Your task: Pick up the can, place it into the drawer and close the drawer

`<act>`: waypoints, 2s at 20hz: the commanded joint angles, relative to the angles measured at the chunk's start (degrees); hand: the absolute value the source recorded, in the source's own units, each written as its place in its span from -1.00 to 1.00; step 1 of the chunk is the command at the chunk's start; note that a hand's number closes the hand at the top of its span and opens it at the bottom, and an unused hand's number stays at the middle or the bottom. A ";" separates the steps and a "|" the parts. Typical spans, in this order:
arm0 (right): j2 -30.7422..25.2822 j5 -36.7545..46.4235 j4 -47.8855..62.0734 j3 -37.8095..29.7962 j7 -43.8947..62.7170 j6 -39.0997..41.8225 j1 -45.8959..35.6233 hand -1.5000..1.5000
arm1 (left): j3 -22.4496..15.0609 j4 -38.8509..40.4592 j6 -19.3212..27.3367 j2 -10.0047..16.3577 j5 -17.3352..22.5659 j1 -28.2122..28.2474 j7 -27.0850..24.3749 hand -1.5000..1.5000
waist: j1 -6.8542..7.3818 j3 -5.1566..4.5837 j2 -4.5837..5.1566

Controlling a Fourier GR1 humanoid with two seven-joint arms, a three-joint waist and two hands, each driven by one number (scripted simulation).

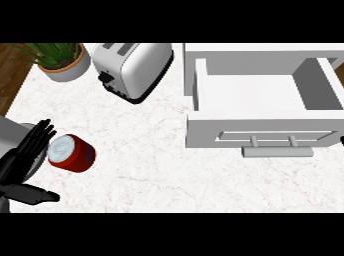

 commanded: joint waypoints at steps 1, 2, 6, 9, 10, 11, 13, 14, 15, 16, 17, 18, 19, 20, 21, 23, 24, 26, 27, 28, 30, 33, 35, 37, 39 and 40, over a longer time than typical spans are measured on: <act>1.78 2.67 1.14 1.55 -0.63 -1.49 -1.35 -1.00 | 0.82 4.65 -1.03 1.18 0.44 -1.59 -0.59 -1.00 | 0.07 -0.26 0.17; -0.76 -2.10 -2.32 -1.29 2.78 0.82 -0.91 -1.00 | 1.33 6.00 -0.44 2.19 0.13 -3.68 -0.48 -1.00 | -0.06 -0.27 0.17; 0.72 0.34 -0.55 0.38 -1.20 0.73 0.13 -1.00 | 2.47 14.42 -0.26 4.43 -1.45 -5.76 -5.35 -1.00 | -0.47 -0.31 0.31; 2.31 4.01 -1.62 3.94 2.88 -2.08 -2.42 -1.00 | 0.39 14.10 1.92 0.74 -2.32 -4.95 -3.98 -1.00 | -0.12 -0.31 0.31; 2.63 3.35 1.62 4.12 -3.10 -1.84 0.04 -1.00 | -0.52 11.55 2.05 -0.10 -2.74 -1.82 -5.70 -1.00 | 0.06 -0.26 0.20; 1.17 1.20 -3.87 2.20 5.68 -1.98 -2.60 -1.00 | -0.35 18.54 3.54 0.17 -4.22 -6.71 -7.55 -1.00 | -0.38 -0.33 0.30; 1.76 1.82 -4.83 2.69 3.00 -0.67 1.56 -1.00 | 0.31 21.50 2.48 2.05 -3.77 -9.14 -9.31 -1.00 | -0.29 -0.29 0.22; 0.22 -1.72 -4.79 -0.08 6.87 -1.36 -2.22 -1.00 | -1.18 21.02 4.77 -0.85 -4.77 -8.31 -10.15 -1.00 | -0.18 -0.29 0.22; 1.32 2.10 1.10 1.51 0.99 -1.51 -2.85 -1.00 | 0.36 25.74 3.44 3.09 -4.80 -11.54 -11.73 -1.00 | -0.20 -0.29 0.27; 1.87 1.62 -4.65 2.53 4.47 -1.74 -1.18 -1.00 | -0.38 27.05 4.83 1.03 -5.05 -11.86 -12.36 -1.00 | -0.27 -0.30 0.24; 0.90 -0.03 -2.30 0.47 3.26 -1.10 -2.17 -1.00 | -0.70 29.14 3.47 2.61 -5.61 -13.44 -13.19 -1.00 | -0.29 -0.30 0.26; 2.62 1.34 -4.75 4.18 0.34 -0.23 4.31 -1.00 | -0.59 27.19 5.34 1.53 -5.12 -12.31 -12.94 -1.00 | -0.32 -0.28 0.20; 1.26 0.35 -0.36 0.27 -0.11 -0.09 -0.43 -1.00 | -0.59 23.88 3.71 2.45 -3.65 -10.88 -9.96 -1.00 | -0.03 -0.26 0.17; -2.37 -2.60 2.35 -3.69 2.98 0.01 -5.07 -1.00 | -1.02 29.61 5.28 1.53 -5.39 -14.95 -11.56 -1.00 | -0.25 -0.29 0.30; 2.45 1.72 1.64 1.37 -2.42 -0.39 -0.43 -1.00 | -0.78 31.58 5.74 2.37 -5.86 -13.65 -16.40 -1.00 | -0.27 -0.29 0.27; 1.45 0.90 0.96 0.20 0.78 -1.32 -2.65 -1.00 | -1.49 33.00 5.59 2.46 -5.92 -16.24 -13.06 -1.00 | -0.22 -0.29 0.25; 2.33 0.96 -3.28 1.43 0.82 0.18 1.67 -1.00 | -2.27 26.04 5.91 0.34 -4.67 -12.04 -12.32 -1.00 | -0.04 -0.26 0.13; 2.38 0.91 -4.90 1.83 2.87 -0.40 1.46 -1.00 | -0.98 35.81 4.33 3.37 -5.43 -17.83 -15.38 -1.00 | -0.49 -0.31 0.29; 2.18 -0.41 -7.65 1.16 5.95 -0.71 1.55 -1.00 | -1.60 31.01 4.86 2.26 -4.48 -15.72 -11.79 -1.00 | -0.20 -0.28 0.18; 1.85 0.11 -2.49 0.29 1.89 -0.18 0.25 -1.00 | -2.16 35.99 6.70 0.89 -6.09 -18.35 -14.81 -1.00 | -0.41 -0.30 0.29; 1.93 0.22 -4.57 0.45 3.16 -0.45 0.01 -1.00 | -2.32 31.49 5.31 1.16 -4.39 -17.74 -10.60 -1.00 | -0.18 -0.27 0.20; 1.08 -1.08 -4.76 -0.45 3.29 0.88 1.75 -1.00 | -3.67 31.83 8.41 -2.25 -5.34 -17.85 -10.97 -1.00 | -0.22 -0.27 0.19; 2.33 1.61 -4.82 1.82 3.81 -0.18 0.86 -1.00 | -4.12 30.72 5.61 -0.11 -5.24 -14.25 -13.14 -1.00 | 0.01 -0.26 0.16; 1.00 -0.49 -1.21 -0.15 2.76 0.28 -2.15 -1.00 | -4.44 33.91 7.15 -2.06 -5.90 -19.34 -13.30 -1.00 | -0.23 -0.28 0.25; 0.70 -1.82 -5.49 -0.64 4.82 0.65 0.39 -1.00 | -3.70 37.63 7.18 -0.26 -6.11 -20.45 -15.86 -1.00 | -0.44 -0.30 0.28; 2.63 1.51 -6.70 4.72 0.82 -1.13 5.37 -1.00 | -5.06 32.66 6.98 -2.65 -5.73 -17.49 -14.28 -1.00 | -0.22 -0.27 0.14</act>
